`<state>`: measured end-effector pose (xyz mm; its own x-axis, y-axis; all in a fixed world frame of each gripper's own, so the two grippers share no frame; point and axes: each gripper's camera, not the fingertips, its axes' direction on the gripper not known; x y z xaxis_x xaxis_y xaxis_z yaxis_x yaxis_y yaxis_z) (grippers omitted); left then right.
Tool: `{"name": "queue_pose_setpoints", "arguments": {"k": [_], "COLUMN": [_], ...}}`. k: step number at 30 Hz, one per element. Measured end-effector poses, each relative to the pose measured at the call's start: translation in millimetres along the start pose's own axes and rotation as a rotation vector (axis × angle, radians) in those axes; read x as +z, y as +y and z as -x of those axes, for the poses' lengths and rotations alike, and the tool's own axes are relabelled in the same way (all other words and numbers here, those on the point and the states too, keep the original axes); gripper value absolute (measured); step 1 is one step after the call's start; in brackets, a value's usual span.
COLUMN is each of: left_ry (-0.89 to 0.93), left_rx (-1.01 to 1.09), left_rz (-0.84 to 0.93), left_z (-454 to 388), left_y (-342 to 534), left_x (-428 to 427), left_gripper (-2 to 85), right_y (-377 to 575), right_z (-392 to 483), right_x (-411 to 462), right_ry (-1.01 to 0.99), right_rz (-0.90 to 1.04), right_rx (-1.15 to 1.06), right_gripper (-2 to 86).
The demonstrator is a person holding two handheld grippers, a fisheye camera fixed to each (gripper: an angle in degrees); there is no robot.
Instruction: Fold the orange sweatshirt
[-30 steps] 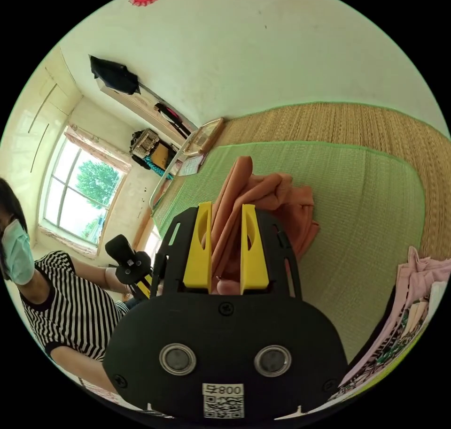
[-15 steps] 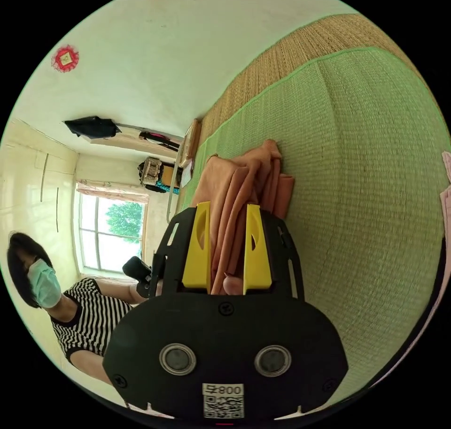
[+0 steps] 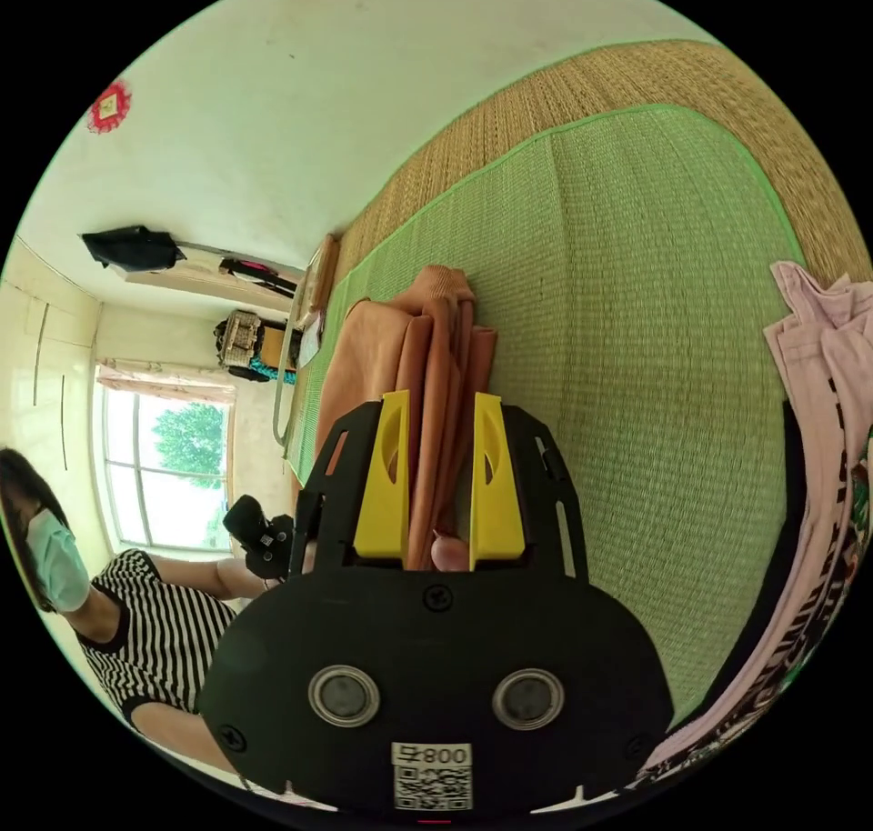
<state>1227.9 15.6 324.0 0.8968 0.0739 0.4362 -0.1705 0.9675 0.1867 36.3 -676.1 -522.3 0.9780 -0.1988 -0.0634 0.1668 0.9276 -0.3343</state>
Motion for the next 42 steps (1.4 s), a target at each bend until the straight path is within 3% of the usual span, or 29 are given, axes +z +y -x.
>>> {"name": "queue_pose_setpoints", "arguments": {"k": [7,14,19,26,33,42], "left_ry": [0.085,-0.102,-0.131,-0.169,-0.183,-0.273], "left_rx": [0.092,-0.073,-0.185,-0.201,-0.112,-0.124], "left_rz": [-0.122,-0.248,-0.217,-0.19,-0.371,-0.295], "left_z": [-19.2,3.0,34.3,32.1,22.9,51.5], "left_y": [17.9,72.9,95.6,92.6,86.7,75.6], "left_x": [-23.4,-69.0,-57.8,-49.2,-86.6,-64.7], "left_gripper": [6.2,2.1,0.5,0.2,0.1,0.0], "right_y": [87.4,155.5,182.5,194.1,220.7,209.6], "right_z": [119.7,165.9,172.5,233.0,288.7,297.2], "right_x": [9.4,64.9,93.6,123.0,147.8,112.0], "right_ry": [0.052,0.108,0.247,0.485,0.716,0.534], "right_rz": [0.02,0.164,0.171,0.183,0.104,0.104], "right_rx": [-0.22,-0.214,-0.188,-0.277,-0.371,-0.215], "right_gripper": [9.2,7.7,1.5,0.3,0.1,0.1]}}
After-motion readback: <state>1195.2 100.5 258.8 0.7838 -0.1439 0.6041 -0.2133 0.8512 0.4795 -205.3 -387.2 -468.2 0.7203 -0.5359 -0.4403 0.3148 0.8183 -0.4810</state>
